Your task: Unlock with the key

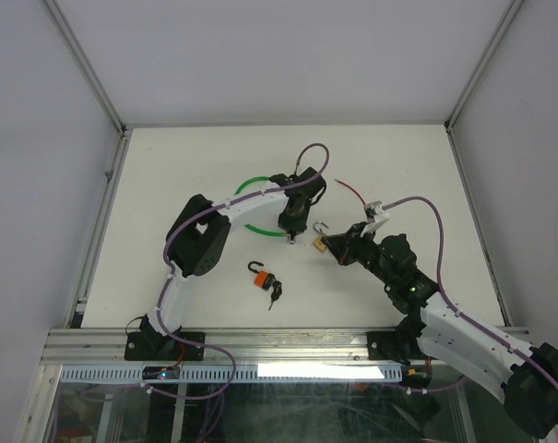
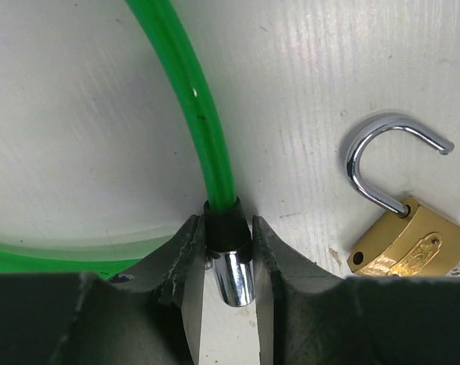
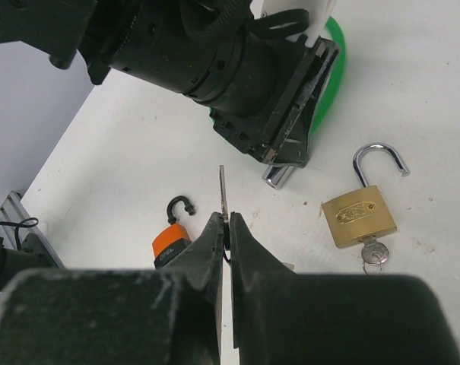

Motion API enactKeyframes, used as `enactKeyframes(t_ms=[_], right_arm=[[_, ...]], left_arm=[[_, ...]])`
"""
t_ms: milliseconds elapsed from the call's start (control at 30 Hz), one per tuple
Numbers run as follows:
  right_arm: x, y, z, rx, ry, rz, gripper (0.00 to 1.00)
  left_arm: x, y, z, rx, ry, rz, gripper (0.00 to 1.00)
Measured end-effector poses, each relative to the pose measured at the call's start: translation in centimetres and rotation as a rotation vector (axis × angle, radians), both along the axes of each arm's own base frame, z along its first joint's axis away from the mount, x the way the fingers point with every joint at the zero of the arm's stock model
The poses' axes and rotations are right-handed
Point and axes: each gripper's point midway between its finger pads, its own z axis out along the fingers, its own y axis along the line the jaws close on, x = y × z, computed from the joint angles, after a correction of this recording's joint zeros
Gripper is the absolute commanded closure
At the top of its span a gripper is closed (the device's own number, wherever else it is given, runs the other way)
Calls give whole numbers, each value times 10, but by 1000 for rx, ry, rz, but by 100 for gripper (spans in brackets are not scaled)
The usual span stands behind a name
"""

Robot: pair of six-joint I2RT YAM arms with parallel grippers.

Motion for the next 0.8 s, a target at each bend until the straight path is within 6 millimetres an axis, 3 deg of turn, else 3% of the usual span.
enactKeyframes(t_ms=[233,433,600,800], right_arm=[[2,8,-3,-19,30,29,100],[7,22,-2,-13,73,65,100],[9,35,-1,14,125,96,100],[14,51,-7,42,218,128,100]], left_arm=[[2,23,10,-50,30,146,100],[17,37,50,-206,19,278,100],[26,36,86,-340,-25,336,100],[20,30,97,-419,-17,358,100]])
